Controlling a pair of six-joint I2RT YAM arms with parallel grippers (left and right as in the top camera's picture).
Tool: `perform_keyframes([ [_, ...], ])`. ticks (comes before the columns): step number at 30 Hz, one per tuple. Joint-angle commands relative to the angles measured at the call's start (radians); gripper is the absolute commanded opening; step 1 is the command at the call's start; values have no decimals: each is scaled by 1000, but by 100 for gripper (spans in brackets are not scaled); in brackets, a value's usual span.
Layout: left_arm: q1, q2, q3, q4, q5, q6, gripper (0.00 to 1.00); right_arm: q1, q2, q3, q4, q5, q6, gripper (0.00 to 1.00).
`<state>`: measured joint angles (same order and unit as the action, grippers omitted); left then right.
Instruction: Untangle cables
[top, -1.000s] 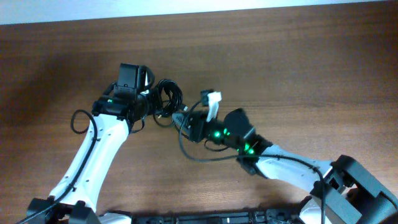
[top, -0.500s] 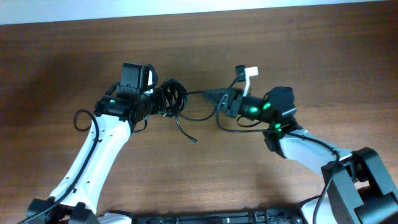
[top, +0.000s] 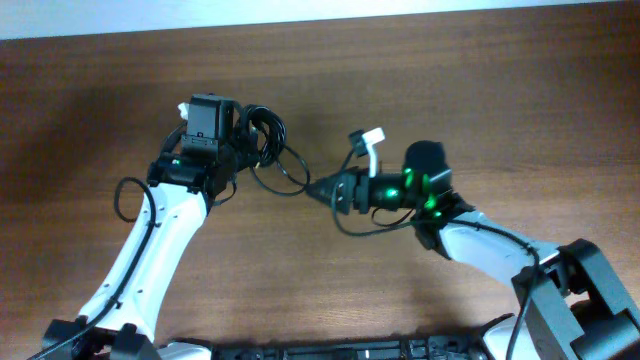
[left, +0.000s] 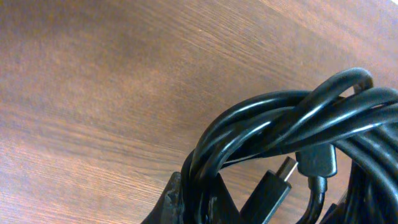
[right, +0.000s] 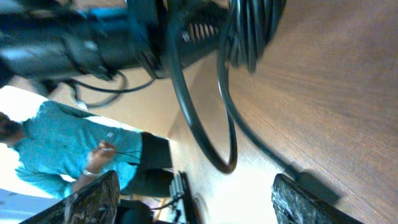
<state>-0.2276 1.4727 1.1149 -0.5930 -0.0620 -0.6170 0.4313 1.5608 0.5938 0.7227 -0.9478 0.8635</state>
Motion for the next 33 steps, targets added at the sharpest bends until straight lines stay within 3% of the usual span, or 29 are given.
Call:
perform_keyframes([
  [1,1,-13,14,2,-14,-187,0,108,-5,7,-9,183,-48,67],
  [2,2,-13,14,-2,-14,-187,0,140,-5,7,-9,241,-48,58],
  [4,1,-13,14,-11,-13,-187,0,182,-5,7,-10,348,-47,51],
  [9,1,-13,14,-49,72,-247,0,219,-4,7,-13,652,-44,51],
  [12,1,-13,14,-52,74,-247,0,219,-3,7,-17,697,-44,57],
  [15,0,-13,14,-52,132,-247,0,219,-3,7,-16,698,-44,56],
  [16,0,-13,14,-51,138,-247,0,219,-3,7,-17,698,-44,49],
  [20,1,-13,14,-51,134,-246,0,218,-3,7,-29,698,-44,5],
  [21,3,-13,14,-50,109,-246,0,214,-3,7,-56,690,-45,4],
  [23,18,-14,14,-50,30,-231,0,182,-4,7,-151,620,-49,4],
  [25,44,-14,14,-27,5,-128,0,128,-6,7,-213,473,-105,4],
  [27,47,-14,14,37,5,78,0,69,-6,7,-295,335,-229,4],
  [28,47,-14,14,51,5,124,0,51,-6,7,-327,298,-259,4],
  [31,47,-14,14,58,5,149,0,45,-6,7,-365,270,-306,8],
  [32,47,-14,14,58,6,159,0,43,-6,7,-376,270,-332,23],
  [33,47,-14,14,56,6,193,0,38,-6,7,-376,269,-352,51],
])
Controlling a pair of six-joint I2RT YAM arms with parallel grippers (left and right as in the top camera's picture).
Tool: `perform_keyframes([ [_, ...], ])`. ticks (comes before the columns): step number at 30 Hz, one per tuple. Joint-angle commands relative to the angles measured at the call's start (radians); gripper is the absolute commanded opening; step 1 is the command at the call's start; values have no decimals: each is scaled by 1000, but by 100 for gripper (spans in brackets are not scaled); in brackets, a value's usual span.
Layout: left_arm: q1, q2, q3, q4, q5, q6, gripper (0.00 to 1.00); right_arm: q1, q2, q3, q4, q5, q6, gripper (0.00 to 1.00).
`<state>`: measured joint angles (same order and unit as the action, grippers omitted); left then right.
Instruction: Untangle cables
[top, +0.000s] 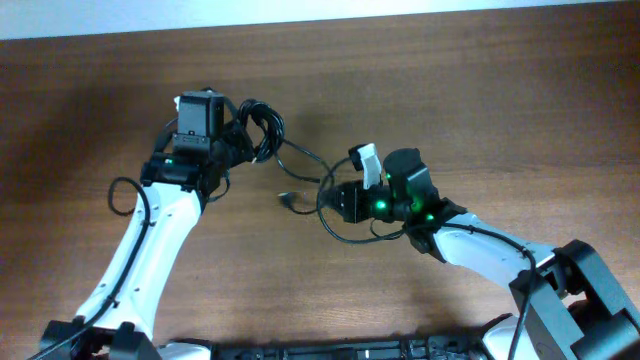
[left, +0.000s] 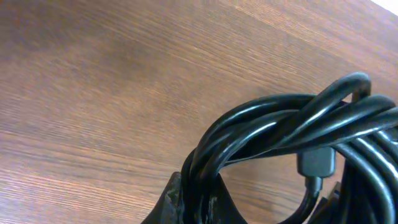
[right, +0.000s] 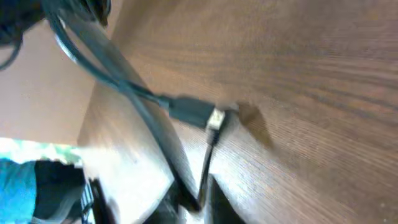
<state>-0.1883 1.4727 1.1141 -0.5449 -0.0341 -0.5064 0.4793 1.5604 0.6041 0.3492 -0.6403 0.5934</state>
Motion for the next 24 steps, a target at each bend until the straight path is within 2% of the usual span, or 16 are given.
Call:
perform_keyframes([
  [1,8,-14,14,5,-11,126,0,-32,-7,-3,-3,-44,-109,75],
  [2,8,-14,14,-6,12,172,0,-80,-18,-3,-6,-63,-126,99],
  [5,8,-14,14,-46,77,277,0,-214,-45,-3,58,-206,-126,99],
  [7,8,-13,14,-62,106,277,0,-231,-45,-3,127,-268,-126,99],
  [8,8,-13,14,-62,153,277,0,-219,-45,-3,162,-296,-121,91],
  [10,4,-13,13,-63,217,276,0,-172,-45,-3,178,-297,-121,86],
  [12,-5,-13,13,-85,222,240,0,-101,-45,-3,200,-286,-122,85],
  [15,-26,-13,13,-103,222,177,0,16,-44,-3,209,-138,-122,82],
  [17,-49,-13,13,-102,221,130,0,49,-44,-3,221,-103,-70,56],
  [20,-52,-13,13,-95,204,46,0,102,-44,-3,220,-91,-54,55],
  [22,-52,-13,13,-96,184,-16,0,134,-44,-3,219,-44,-54,37],
  [24,-52,-13,13,-100,184,-90,0,139,-43,-3,217,0,-53,14],
])
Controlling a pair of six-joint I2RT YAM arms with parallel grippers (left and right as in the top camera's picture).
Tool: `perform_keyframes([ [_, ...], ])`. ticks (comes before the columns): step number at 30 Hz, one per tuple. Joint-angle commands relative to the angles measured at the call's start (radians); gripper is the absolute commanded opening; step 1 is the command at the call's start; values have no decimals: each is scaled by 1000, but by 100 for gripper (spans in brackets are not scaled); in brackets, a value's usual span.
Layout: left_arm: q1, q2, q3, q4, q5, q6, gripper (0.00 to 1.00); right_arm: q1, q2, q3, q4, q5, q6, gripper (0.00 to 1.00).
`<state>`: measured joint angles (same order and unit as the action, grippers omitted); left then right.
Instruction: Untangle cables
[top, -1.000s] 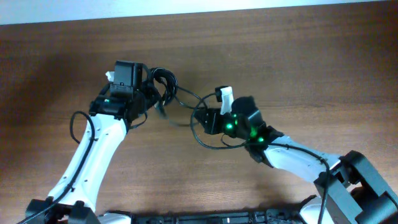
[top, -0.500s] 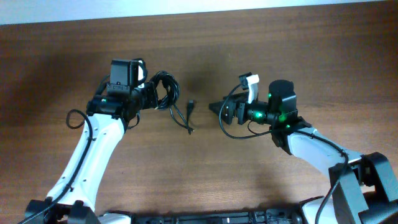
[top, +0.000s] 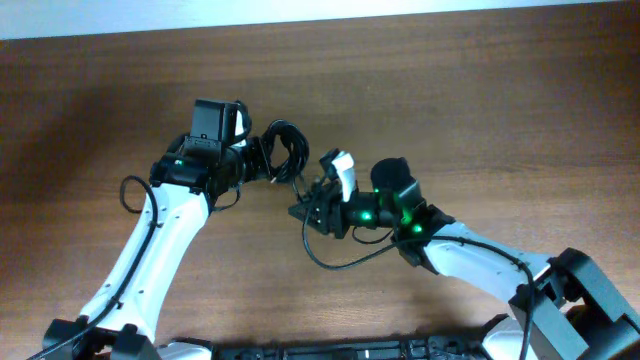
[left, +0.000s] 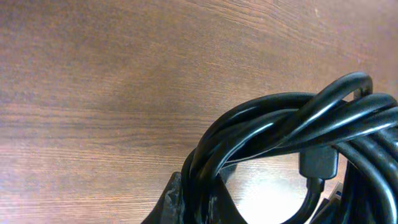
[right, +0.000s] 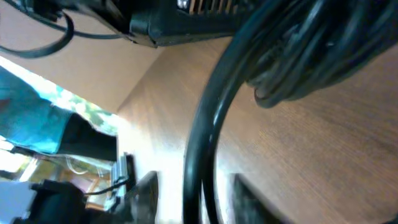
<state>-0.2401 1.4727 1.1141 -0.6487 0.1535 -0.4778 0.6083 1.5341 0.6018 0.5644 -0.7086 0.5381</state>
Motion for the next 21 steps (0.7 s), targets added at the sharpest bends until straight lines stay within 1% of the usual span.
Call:
perform_keyframes([
  [1,0,-13,13,4,-5,-133,0,10,-17,-1,2,66,18,4],
  [4,0,-13,13,4,-59,-163,0,10,-17,-1,35,46,171,4],
  [5,-1,-13,13,4,-65,-163,0,10,-17,-1,76,27,208,4],
  [6,-4,-13,13,6,-64,-163,0,10,-17,-1,164,9,279,4],
  [8,-21,-13,13,7,-64,-163,0,10,-17,-1,243,19,291,4],
  [9,-53,-13,13,12,-64,-162,0,10,-17,2,259,73,296,4],
  [12,-110,-13,13,22,-65,-161,0,10,-17,4,232,216,317,4],
  [14,-158,-13,13,61,-64,-76,0,5,-17,5,200,305,318,4],
  [17,-168,-15,13,65,-64,41,0,-32,-17,5,102,385,393,4],
  [18,-170,-17,13,71,-47,87,0,-50,-17,5,92,377,428,4],
  [19,-176,-17,13,86,-3,163,0,-60,-17,5,90,377,429,4],
  [20,-189,-16,13,101,36,273,0,-66,-17,5,81,381,429,4],
  [21,-200,-16,13,103,38,340,0,-68,-17,5,55,388,429,4],
])
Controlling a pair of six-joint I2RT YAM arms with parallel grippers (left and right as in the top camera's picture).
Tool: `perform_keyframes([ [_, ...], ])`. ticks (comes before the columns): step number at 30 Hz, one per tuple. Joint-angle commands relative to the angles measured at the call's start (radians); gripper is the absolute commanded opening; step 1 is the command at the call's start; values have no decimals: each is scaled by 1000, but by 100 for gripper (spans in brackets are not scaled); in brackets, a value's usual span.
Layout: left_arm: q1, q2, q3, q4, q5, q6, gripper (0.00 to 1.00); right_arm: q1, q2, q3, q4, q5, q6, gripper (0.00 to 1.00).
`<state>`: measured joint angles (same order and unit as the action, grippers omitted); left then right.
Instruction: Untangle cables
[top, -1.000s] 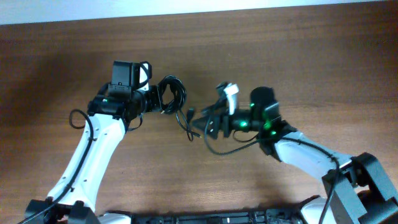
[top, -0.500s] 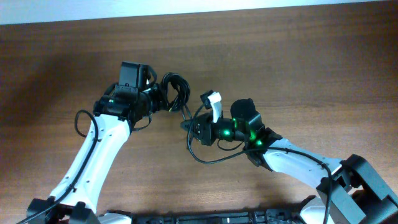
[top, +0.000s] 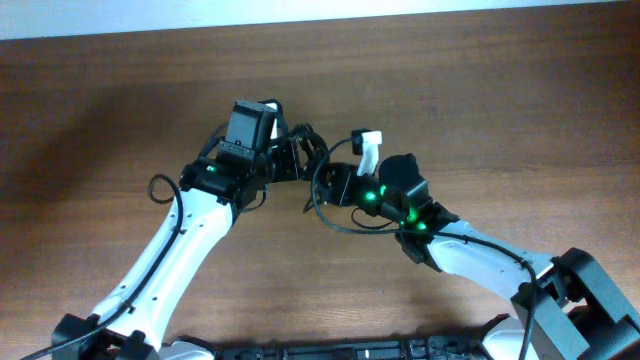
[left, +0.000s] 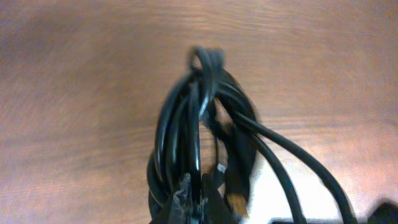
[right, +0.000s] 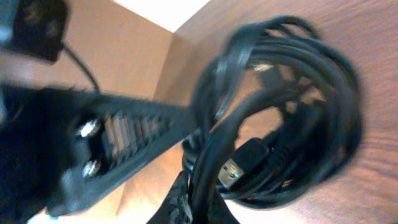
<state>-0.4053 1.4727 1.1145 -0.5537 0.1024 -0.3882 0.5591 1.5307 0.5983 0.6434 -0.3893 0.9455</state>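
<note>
A black cable bundle (top: 304, 150) hangs coiled at the table's middle, and my left gripper (top: 287, 162) is shut on it. In the left wrist view the bundle (left: 198, 118) stands edge-on, with the left gripper (left: 194, 198) clamped on its lower strands and a plug (left: 235, 186) beside them. My right gripper (top: 330, 182) sits just right of the bundle, shut on one black strand (right: 211, 155). The right wrist view faces the coil (right: 323, 93), and a USB plug (right: 239, 165) lies inside it. A loose loop (top: 345, 226) trails below the right gripper.
The wooden table (top: 520, 90) spreads to all sides of the two arms. The left gripper's black body (right: 106, 134) fills the left of the right wrist view, very close to my right fingers. A pale wall edge (top: 300, 10) runs along the far side.
Both grippers have shifted to the right and stand closer together. The bundle in the left gripper has turned, showing edge-on in the left wrist view. The right gripper now faces the coil.
At first the left gripper held the bundle at the left while the right gripper stood apart, a strand stretched between them. Then a plug end lay on the table between them. After that the right gripper was under the bundle, and now both meet at the middle.
</note>
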Motion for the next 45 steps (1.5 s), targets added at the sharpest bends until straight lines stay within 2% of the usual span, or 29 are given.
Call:
perform_keyframes([
  [1,-43,-16,12,7,89,283,0,-18,-13,8,-42,69,21,4],
  [4,-53,-16,12,7,98,374,0,-18,-13,8,-112,74,11,5],
  [5,-53,-16,12,6,145,459,0,-18,-13,8,-138,88,6,6],
  [7,-53,-16,12,-2,192,543,0,-18,-13,8,-140,87,1,8],
  [8,-51,-16,12,-2,165,541,0,-18,-13,8,-148,87,2,13],
  [9,-45,-16,12,-5,84,518,0,-18,-13,8,-180,88,2,28],
  [10,-39,-16,12,-7,13,466,11,-18,-13,8,-226,88,2,42],
  [11,-30,-16,12,-10,-65,402,25,-18,-13,8,-289,88,2,88],
  [12,-17,-16,12,-14,-137,319,42,-18,-13,8,-386,93,1,99],
  [13,-5,-15,12,-16,-161,222,64,-18,-13,8,-444,119,-18,98],
  [14,1,-14,12,-19,-161,161,74,-27,-16,8,-485,145,-83,98],
  [15,8,-13,12,-29,-159,56,98,-56,-22,8,-518,163,-133,99],
  [16,15,-10,11,-55,-159,-88,99,-105,-38,8,-535,162,-146,98],
  [18,16,6,-7,-68,-115,-235,99,-241,-109,8,-520,146,-145,99],
  [21,16,106,-18,-60,7,-284,98,-417,-234,8,-427,47,-146,99],
  [22,16,154,-18,-55,6,-321,93,-441,-257,8,-427,19,-147,99],
  [24,16,260,-18,24,3,-322,73,-455,-270,8,-430,-32,-183,99],
  [25,16,297,-18,71,3,-300,70,-454,-267,8,-442,-50,-183,99],
  [27,14,367,-18,173,6,-206,53,-454,-266,8,-502,-61,-203,99],
  [28,14,391,-18,185,7,-197,51,-454,-266,8,-526,-61,-239,99],
  [31,8,427,-18,186,52,-159,56,-454,-266,8,-547,-59,-307,99],
  [32,6,427,-18,190,51,-142,50,-454,-266,8,-547,-60,-307,99],
  [33,4,428,-18,195,48,-127,38,-454,-266,8,-548,-61,-306,99],
  [35,1,429,-18,201,-11,-106,0,-454,-266,8,-552,-61,-306,99],
  [37,2,429,-18,201,-79,-102,0,-454,-266,8,-587,-60,-307,99],
  [39,17,414,-10,193,-84,-47,0,-454,-266,8,-635,-64,-316,99],
  [42,48,313,8,147,-84,-4,0,-453,-266,8,-698,-134,-393,99],
  [45,50,207,8,88,-84,24,0,-418,-266,8,-711,-150,-396,99],
])
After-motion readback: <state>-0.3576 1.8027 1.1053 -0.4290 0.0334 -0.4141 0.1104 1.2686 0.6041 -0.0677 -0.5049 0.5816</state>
